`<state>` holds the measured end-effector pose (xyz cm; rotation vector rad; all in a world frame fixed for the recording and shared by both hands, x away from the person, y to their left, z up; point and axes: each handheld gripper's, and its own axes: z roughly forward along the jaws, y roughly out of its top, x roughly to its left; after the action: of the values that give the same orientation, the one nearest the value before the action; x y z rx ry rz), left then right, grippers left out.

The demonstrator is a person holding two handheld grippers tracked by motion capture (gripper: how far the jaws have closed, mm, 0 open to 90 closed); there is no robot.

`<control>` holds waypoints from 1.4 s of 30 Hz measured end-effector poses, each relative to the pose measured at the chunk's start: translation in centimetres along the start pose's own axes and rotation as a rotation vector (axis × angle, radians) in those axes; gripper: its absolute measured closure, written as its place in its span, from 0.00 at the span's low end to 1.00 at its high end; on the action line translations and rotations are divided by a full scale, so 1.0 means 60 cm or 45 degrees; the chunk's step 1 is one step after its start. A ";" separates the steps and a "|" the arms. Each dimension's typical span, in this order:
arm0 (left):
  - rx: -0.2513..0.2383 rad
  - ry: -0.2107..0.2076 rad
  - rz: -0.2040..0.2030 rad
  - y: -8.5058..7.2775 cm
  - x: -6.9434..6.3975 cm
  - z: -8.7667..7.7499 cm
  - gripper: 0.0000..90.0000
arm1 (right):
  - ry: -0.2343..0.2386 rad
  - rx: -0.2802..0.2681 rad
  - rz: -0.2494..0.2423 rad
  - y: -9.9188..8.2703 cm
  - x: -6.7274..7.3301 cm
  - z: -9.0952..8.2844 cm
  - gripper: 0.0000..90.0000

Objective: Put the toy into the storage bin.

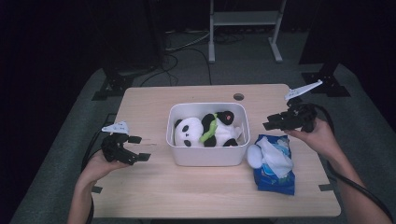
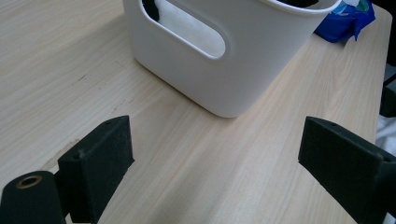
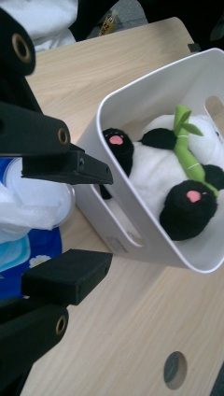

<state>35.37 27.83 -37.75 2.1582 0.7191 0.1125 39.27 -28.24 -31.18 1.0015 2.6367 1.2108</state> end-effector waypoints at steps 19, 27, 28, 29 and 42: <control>-0.014 0.035 -0.023 -0.007 0.010 0.001 0.10 | -0.005 0.000 0.109 -0.087 -0.013 0.009 0.58; -0.011 0.039 -0.029 -0.011 0.011 0.002 0.10 | -0.001 -0.020 0.163 -0.126 -0.019 0.011 0.57; -0.014 0.040 -0.029 -0.011 0.011 0.003 0.10 | -0.004 -0.021 0.173 -0.131 -0.019 0.011 0.57; -0.017 0.041 -0.033 -0.012 0.010 0.003 0.10 | -0.002 -0.023 0.177 -0.137 -0.020 0.011 0.57; -0.020 0.036 -0.027 -0.011 0.008 0.004 0.10 | -0.016 -0.057 0.223 -0.194 -0.015 0.001 0.53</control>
<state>35.57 28.24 -38.46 2.1370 0.7549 0.1372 33.79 -34.26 -39.54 1.2504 2.5449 1.2853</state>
